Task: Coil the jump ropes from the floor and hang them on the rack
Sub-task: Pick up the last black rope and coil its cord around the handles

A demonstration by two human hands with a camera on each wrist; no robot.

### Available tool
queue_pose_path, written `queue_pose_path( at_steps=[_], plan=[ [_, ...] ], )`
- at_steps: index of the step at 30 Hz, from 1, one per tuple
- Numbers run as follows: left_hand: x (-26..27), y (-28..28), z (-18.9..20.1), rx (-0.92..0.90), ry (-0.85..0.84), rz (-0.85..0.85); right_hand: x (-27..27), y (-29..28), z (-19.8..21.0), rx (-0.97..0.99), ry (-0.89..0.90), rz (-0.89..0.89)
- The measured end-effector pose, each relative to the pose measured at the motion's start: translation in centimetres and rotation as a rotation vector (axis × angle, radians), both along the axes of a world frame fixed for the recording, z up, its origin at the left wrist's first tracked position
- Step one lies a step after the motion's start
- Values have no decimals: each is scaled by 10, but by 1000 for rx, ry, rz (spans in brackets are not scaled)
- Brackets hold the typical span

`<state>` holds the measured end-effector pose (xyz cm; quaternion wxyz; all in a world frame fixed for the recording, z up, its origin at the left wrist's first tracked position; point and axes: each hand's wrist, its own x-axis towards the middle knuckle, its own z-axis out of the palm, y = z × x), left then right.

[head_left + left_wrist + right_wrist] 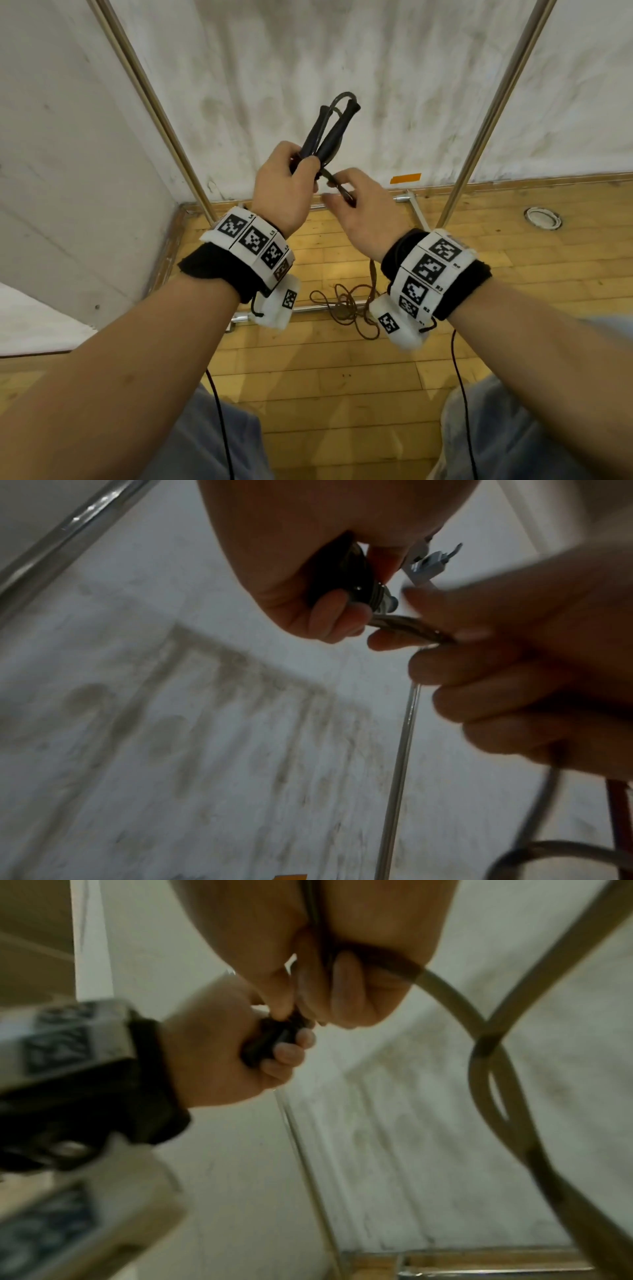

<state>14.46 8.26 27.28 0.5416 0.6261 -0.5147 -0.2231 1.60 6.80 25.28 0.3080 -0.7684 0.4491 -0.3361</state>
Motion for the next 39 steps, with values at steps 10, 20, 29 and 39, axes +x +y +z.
queue_pose_path(
  at_steps=[10, 20, 29, 39],
  plan=[
    [-8, 9, 10, -93, -276, -113, -1, -8, -8, 498, -303, 161],
    [39, 4, -4, 104, -607, -40, -2, -1, -9, 218, 83, 163],
    [45, -1, -21, 372, -814, -80, -11, -2, -3, 80, 366, 226],
    [20, 5, -33, 466, -862, -378, -29, -12, 10, -243, 497, 60]
  ],
)
